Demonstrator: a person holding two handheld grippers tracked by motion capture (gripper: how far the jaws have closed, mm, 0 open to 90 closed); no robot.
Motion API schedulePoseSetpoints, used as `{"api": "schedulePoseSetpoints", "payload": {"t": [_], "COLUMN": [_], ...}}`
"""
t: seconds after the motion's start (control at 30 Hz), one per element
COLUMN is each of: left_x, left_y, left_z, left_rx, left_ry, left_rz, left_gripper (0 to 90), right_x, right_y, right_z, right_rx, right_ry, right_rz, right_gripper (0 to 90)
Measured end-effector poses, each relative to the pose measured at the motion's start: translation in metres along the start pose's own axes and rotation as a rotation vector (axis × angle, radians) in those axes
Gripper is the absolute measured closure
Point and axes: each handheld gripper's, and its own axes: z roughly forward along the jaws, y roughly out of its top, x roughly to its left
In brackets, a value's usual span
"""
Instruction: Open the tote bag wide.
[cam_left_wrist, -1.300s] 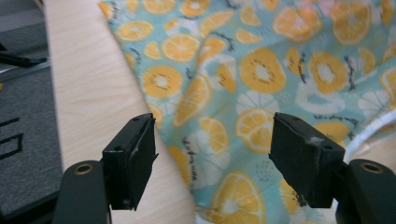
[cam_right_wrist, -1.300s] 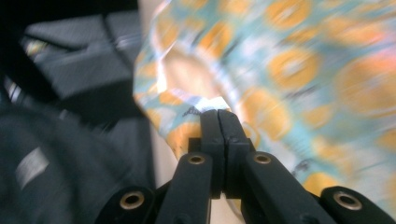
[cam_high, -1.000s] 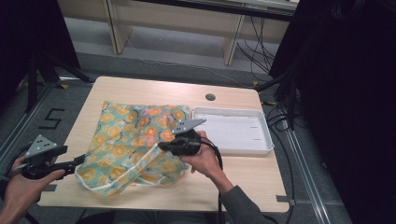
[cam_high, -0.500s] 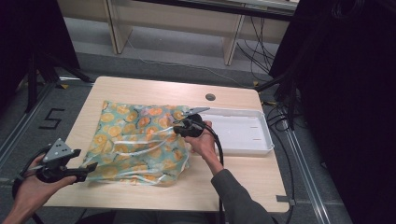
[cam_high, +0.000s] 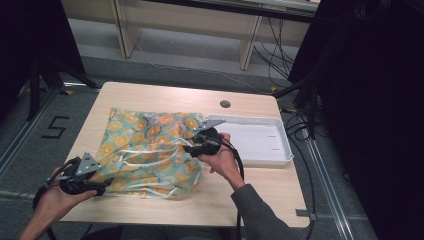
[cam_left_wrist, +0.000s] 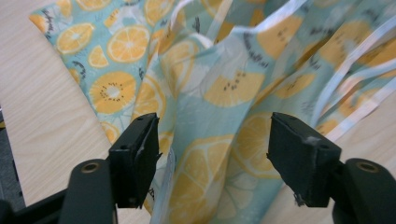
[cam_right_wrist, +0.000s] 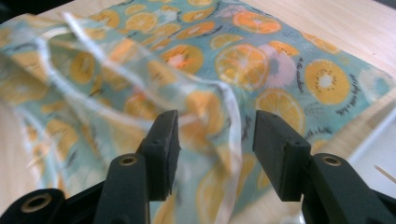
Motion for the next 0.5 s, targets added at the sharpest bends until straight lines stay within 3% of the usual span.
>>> {"api": "schedulePoseSetpoints", "payload": {"t": [0.07, 0.1, 0.13, 0.2, 0.23, 0.27, 0.3, 0.37, 0.4, 0.43, 0.47, 0.5], "left_x": [0.002, 0.002, 0.004, 0.003, 0.004, 0.005, 0.005, 0.009, 0.009, 0.010, 0.013, 0.014], "left_y": [0.000, 0.001, 0.002, 0.003, 0.004, 0.005, 0.004, 0.005, 0.004, 0.005, 0.007, 0.008], "left_z": [0.007, 0.010, 0.012, 0.017, 0.017, 0.019, 0.024, 0.027, 0.027, 0.025, 0.026, 0.022], "left_rx": [0.011, 0.012, 0.017, 0.033, 0.045, 0.058, 0.043, 0.064, 0.075, 0.077, 0.043, 0.042], "left_ry": [0.014, 0.015, 0.009, 0.019, 0.008, -0.011, -0.018, 0.002, -0.007, -0.011, -0.020, -0.022], "left_rz": [0.023, 0.009, 0.037, 0.054, 0.079, 0.093, 0.077, 0.137, 0.106, 0.104, 0.132, 0.132], "left_gripper": [35.3, 36.4, 38.0, 40.3, 42.8, 45.0, 51.9, 62.7, 68.7, 76.7, 80.7, 84.6], "right_x": [0.008, 0.014, 0.018, 0.026, 0.030, 0.032, 0.034, 0.033, 0.031, 0.030, 0.030, 0.029], "right_y": [-0.004, -0.007, -0.010, -0.016, -0.021, -0.024, -0.027, -0.032, -0.033, -0.034, -0.035, -0.035], "right_z": [-0.012, -0.017, -0.017, -0.016, -0.008, -0.004, 0.003, 0.012, 0.016, 0.022, 0.024, 0.026], "right_rx": [0.003, 0.028, 0.028, 0.078, 0.114, 0.141, 0.170, 0.223, 0.237, 0.267, 0.278, 0.292], "right_ry": [0.007, 0.034, 0.049, 0.037, 0.014, -0.010, -0.040, -0.037, -0.045, -0.055, -0.055, -0.054], "right_rz": [-0.037, -0.064, -0.068, -0.097, -0.146, -0.154, -0.178, -0.182, -0.193, -0.225, -0.239, -0.241], "right_gripper": [51.2, 51.2, 51.0, 48.5, 46.8, 46.2, 45.4, 45.2, 46.0, 54.0, 59.4, 70.3]}}
